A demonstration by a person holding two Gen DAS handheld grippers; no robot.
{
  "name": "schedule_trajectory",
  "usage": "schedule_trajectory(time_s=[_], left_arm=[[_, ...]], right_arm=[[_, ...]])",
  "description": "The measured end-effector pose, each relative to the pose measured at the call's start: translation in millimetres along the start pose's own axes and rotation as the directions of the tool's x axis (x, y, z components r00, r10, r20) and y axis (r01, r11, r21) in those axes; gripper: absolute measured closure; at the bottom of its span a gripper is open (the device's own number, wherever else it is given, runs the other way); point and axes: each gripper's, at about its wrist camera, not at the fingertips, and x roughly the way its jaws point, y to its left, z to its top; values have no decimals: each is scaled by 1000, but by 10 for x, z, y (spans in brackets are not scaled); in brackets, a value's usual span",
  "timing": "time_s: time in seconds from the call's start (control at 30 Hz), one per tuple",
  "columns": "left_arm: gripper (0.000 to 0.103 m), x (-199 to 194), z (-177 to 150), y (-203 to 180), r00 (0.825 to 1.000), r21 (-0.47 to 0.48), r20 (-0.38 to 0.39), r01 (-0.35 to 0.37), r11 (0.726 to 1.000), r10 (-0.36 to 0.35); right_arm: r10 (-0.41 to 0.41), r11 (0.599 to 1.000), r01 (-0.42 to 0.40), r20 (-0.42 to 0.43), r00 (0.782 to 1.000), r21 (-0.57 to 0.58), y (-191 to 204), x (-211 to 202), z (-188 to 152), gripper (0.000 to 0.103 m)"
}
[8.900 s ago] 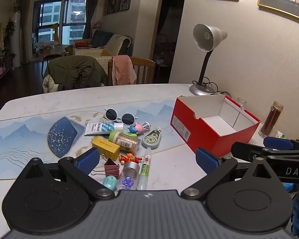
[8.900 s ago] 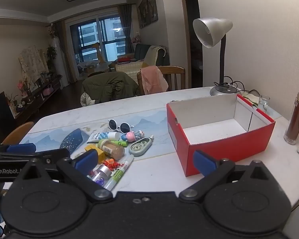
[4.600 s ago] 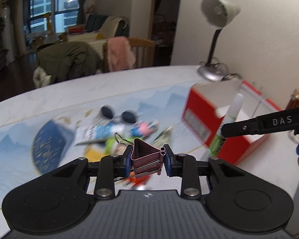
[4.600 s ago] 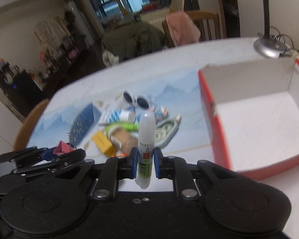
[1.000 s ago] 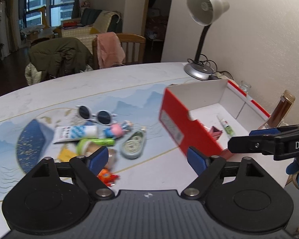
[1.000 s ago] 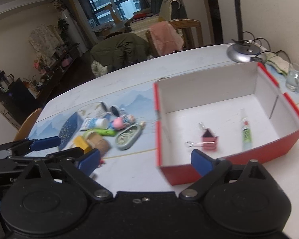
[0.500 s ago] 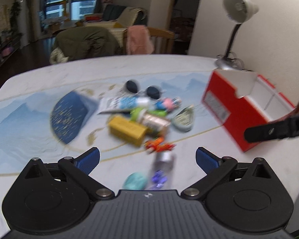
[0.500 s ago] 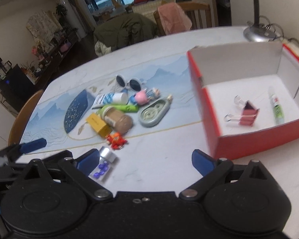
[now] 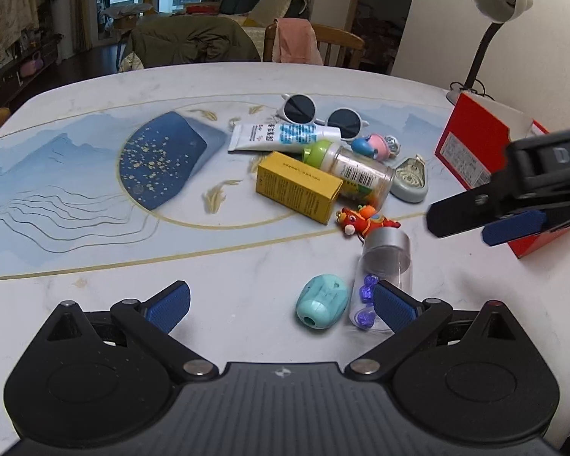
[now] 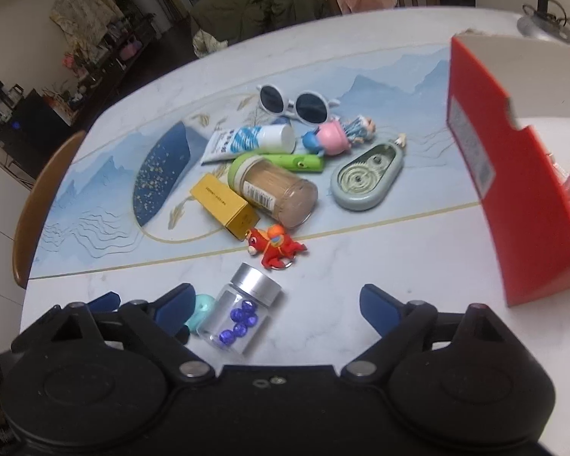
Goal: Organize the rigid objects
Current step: 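Grasp the clear jar of blue beads with the right gripper while the left grasps the teal eraser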
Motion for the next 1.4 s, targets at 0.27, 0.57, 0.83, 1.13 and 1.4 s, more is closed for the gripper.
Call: schedule_trajectory(time_s=[0.27, 0.57, 0.83, 1.13, 1.4], left_arm=[[0, 172, -54, 3, 1000, 12, -23, -7, 1000, 7], [3, 266, -77, -130, 999, 65, -34, 26, 998, -24], [29, 252, -68, -246, 999, 115, -20, 36, 993, -34], [65, 240, -65, -399, 999, 167, -31, 17, 986, -12], [71, 205, 17, -429, 999, 100, -48, 22, 995, -17]], right_arm=[[-26, 1000, 25, -73, 997, -12, 134, 296, 12, 17], [-27, 999, 23, -127, 991, -37, 196, 453, -39, 27], [-11, 999, 4, -140, 990, -48, 170, 492, -76, 43], [22, 999, -27, -131, 991, -40, 83, 434, -89, 60], [42, 998, -46, -85, 996, -45, -40, 220, -94, 62]])
